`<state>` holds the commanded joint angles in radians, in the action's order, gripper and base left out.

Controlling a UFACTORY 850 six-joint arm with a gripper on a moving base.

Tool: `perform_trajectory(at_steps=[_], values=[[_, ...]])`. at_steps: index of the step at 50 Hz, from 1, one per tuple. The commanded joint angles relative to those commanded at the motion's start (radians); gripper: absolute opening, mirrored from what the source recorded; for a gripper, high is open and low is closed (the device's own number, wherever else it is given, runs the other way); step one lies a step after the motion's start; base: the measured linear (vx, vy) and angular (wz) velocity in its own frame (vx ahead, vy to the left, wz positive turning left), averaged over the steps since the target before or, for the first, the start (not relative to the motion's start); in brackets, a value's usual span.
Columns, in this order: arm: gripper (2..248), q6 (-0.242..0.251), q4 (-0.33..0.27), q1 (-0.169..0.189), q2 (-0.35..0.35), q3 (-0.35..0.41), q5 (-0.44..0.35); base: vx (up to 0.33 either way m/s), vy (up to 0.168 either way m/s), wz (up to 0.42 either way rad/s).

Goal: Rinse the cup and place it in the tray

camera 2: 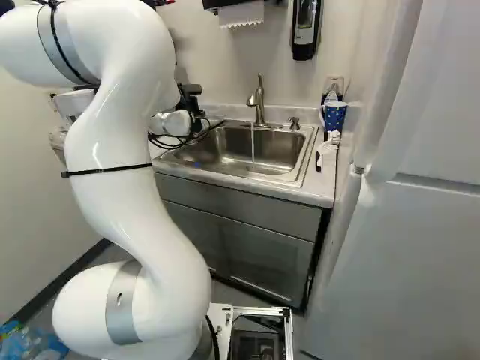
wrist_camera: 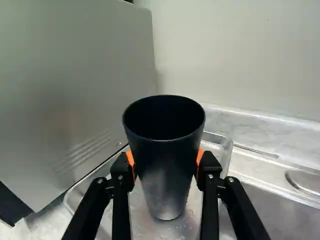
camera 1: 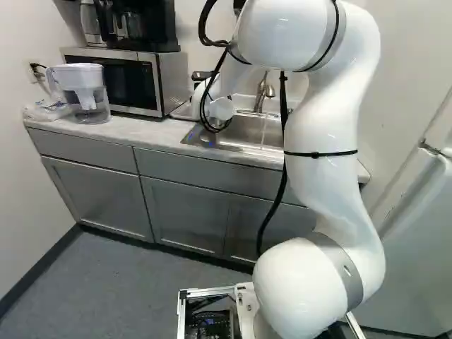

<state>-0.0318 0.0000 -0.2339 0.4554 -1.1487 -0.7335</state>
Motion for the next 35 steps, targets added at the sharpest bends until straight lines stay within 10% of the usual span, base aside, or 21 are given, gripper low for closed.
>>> perform_trajectory(at_steps=[35], values=[[125,0.0,0.0,0.0,0.0,0.0,0.023,0.0,0.0,0.0]])
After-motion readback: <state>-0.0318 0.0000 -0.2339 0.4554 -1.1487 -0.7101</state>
